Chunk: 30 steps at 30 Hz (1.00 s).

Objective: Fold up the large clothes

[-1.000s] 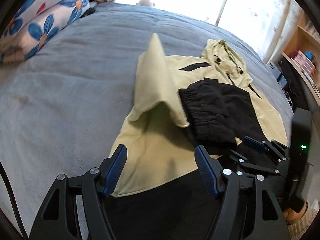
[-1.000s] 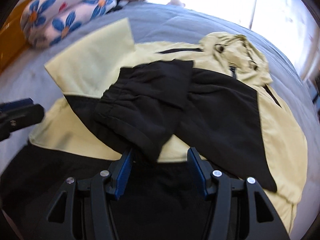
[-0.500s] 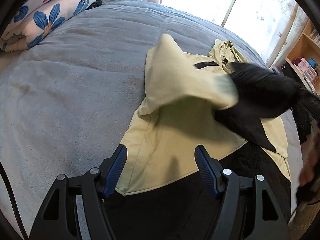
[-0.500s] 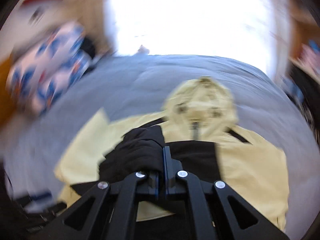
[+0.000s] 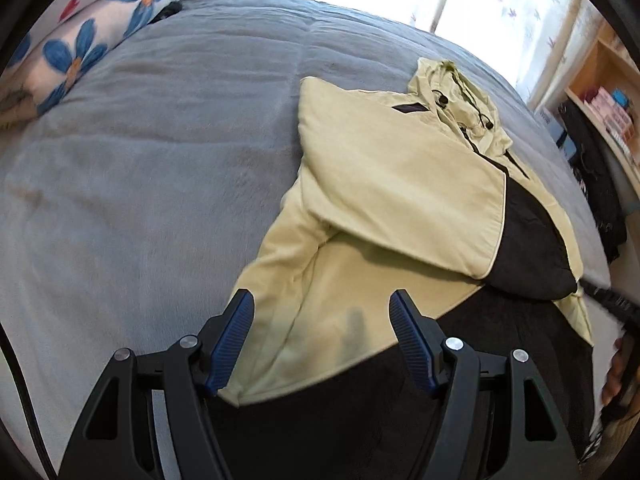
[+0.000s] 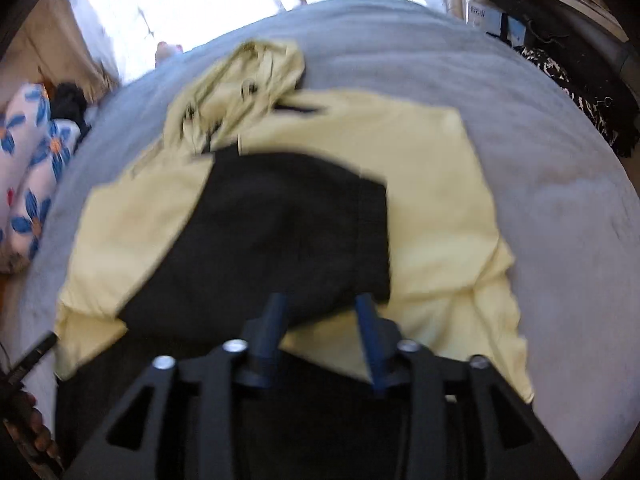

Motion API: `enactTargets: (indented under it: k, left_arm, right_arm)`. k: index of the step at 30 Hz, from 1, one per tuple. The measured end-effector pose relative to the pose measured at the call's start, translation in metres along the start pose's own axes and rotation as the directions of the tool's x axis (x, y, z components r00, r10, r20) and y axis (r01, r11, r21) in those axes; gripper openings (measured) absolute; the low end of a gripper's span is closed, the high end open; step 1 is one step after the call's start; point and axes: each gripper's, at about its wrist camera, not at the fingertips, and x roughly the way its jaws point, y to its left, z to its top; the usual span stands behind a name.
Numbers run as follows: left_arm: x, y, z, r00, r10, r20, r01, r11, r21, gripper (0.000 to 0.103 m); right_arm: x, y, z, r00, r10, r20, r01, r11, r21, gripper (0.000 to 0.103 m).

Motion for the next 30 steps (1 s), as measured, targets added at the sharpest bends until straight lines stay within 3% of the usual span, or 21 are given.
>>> enactTargets:
  k: [2,6,11,12,13,14,17,19,21,25,27,30]
  left_arm:
    - [0.008,-0.004,0.009,1.0,0.009,-0.014,-0.008,0.999,0.037,0.069]
    - [0.038,-0.003,0.029,0.995,0.058,-0.079,-0.051,0.996,0.077,0.07]
    - [0.068,0.014,0.04,0.99,0.025,-0.14,-0.023,1.0,0.017,0.067]
    - [0.07,0.017,0.042,0.991,0.008,-0.135,-0.008,1.0,0.001,0.05]
    - [0.071,0.022,0.043,0.991,-0.006,-0.13,0.003,1.0,-0.022,0.038]
    - [0.072,0.027,0.044,0.991,-0.019,-0.132,0.013,0.999,-0.046,0.029]
    - [0.07,0.043,0.048,0.992,-0.062,-0.106,0.046,0.987,-0.153,0.013]
    - [0.066,0.049,0.049,0.997,-0.02,-0.075,0.007,0.986,-0.164,0.013]
    - [0.07,0.057,0.048,0.996,-0.04,-0.077,0.026,0.983,-0.181,0.013]
    - [0.073,0.053,0.05,0.994,-0.032,-0.101,0.017,0.989,-0.148,0.018]
    - [0.067,0.047,0.053,0.992,-0.006,-0.123,-0.006,0.995,-0.1,0.029]
    - [0.048,0.039,0.057,0.993,-0.022,-0.118,0.019,0.999,-0.025,0.044]
  right_arm:
    - [-0.002,-0.01,0.018,0.999,0.018,0.039,-0.02,0.999,0.031,0.059]
    - [0.02,-0.02,0.042,1.0,-0.001,0.029,0.0,0.999,0.047,0.059]
    - [0.06,-0.023,0.049,0.999,-0.024,-0.041,0.025,0.999,0.03,0.059]
    - [0.067,-0.022,0.049,0.998,-0.025,-0.057,0.027,0.999,0.027,0.059]
    - [0.076,-0.018,0.049,0.997,-0.016,-0.076,0.017,1.0,0.018,0.058]
    - [0.083,-0.012,0.048,0.996,-0.011,-0.086,0.011,1.0,0.0,0.051]
    - [0.086,0.015,0.049,0.998,-0.049,-0.048,0.044,0.995,-0.09,0.037]
    - [0.082,0.03,0.052,1.0,-0.023,-0.01,0.022,0.994,-0.107,0.032]
    - [0.083,0.039,0.055,0.999,-0.038,0.023,0.04,0.993,-0.114,0.032]
    - [0.1,0.044,0.053,0.995,-0.094,-0.03,0.089,0.985,-0.145,0.038]
    - [0.094,0.035,0.053,0.997,-0.054,-0.046,0.048,0.993,-0.112,0.04]
    - [0.084,0.02,0.053,0.997,0.052,-0.062,-0.056,0.997,-0.053,0.046]
